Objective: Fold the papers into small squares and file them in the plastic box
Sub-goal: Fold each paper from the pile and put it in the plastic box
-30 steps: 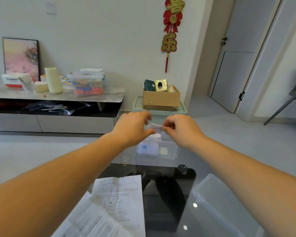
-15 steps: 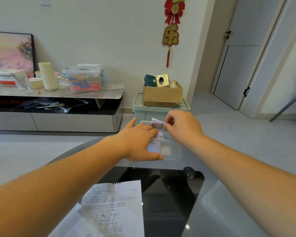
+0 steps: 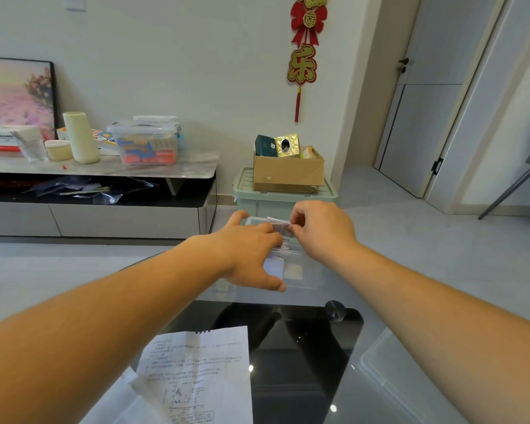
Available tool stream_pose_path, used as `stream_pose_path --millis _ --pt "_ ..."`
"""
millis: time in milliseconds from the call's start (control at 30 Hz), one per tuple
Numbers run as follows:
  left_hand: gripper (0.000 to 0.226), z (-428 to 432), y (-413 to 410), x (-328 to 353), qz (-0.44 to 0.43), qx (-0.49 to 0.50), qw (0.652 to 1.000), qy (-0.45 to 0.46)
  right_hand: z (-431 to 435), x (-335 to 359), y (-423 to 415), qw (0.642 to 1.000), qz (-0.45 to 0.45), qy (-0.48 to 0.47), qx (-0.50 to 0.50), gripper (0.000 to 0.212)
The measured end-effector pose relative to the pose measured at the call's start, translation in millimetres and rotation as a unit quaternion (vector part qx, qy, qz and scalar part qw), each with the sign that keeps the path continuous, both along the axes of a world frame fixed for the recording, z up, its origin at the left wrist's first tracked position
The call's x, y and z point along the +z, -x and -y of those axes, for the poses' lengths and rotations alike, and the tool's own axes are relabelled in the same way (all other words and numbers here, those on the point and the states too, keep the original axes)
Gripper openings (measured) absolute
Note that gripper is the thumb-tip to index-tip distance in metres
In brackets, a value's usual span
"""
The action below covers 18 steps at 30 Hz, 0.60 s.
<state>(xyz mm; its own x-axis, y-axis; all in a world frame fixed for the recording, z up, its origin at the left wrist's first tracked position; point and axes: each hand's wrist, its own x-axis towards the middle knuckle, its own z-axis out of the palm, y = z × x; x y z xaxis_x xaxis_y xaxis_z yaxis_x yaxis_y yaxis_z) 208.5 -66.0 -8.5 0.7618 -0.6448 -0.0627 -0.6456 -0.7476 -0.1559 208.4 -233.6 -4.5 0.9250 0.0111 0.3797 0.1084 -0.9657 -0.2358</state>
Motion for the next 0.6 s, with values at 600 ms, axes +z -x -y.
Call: stream_pose_path --millis 600 --pt "0.061 -3.0 2.7 -8.8 0.030 -0.005 0.998 0.055 -0.4 3.8 -1.8 0.998 -0.027 0.051 0.019 0.009"
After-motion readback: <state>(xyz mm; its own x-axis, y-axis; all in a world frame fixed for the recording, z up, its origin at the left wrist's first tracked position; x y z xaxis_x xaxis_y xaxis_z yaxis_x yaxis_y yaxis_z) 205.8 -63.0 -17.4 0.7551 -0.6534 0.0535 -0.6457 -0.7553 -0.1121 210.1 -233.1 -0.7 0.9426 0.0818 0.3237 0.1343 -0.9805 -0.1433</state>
